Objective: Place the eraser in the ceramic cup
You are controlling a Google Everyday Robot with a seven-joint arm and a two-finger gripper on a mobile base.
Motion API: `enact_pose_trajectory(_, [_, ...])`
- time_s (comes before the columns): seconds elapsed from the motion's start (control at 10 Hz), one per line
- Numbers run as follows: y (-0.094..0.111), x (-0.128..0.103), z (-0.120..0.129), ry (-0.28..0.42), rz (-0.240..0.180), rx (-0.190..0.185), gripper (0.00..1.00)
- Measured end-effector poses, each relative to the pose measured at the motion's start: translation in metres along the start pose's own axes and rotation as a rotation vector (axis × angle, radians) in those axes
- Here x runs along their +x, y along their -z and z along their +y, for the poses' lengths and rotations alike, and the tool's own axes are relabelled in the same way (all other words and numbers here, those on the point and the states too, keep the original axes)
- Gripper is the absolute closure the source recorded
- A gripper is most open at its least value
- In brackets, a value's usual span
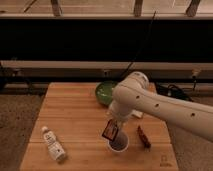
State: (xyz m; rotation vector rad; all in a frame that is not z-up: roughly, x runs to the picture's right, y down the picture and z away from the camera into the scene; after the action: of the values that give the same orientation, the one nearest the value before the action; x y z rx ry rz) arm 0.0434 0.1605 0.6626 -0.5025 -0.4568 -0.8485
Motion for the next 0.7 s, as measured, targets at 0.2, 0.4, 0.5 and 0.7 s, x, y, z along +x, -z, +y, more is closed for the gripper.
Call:
enact_pose_trajectory(0.2, [-0.004, 0.002, 0.008, -0.011, 0.000, 0.002, 1.00])
enact_pose_trajectory(0.4, [-0.006, 0.003, 0.015, -0.020, -0.001, 0.002, 1.00])
enact_pose_trajectory(0.5, [-0.007, 0.003, 0.017, -0.022, -0.002, 0.003, 1.00])
enact_pose_trajectory(0.7, [-0.008, 0.003, 0.020, -0.026, -0.002, 0.005, 1.00])
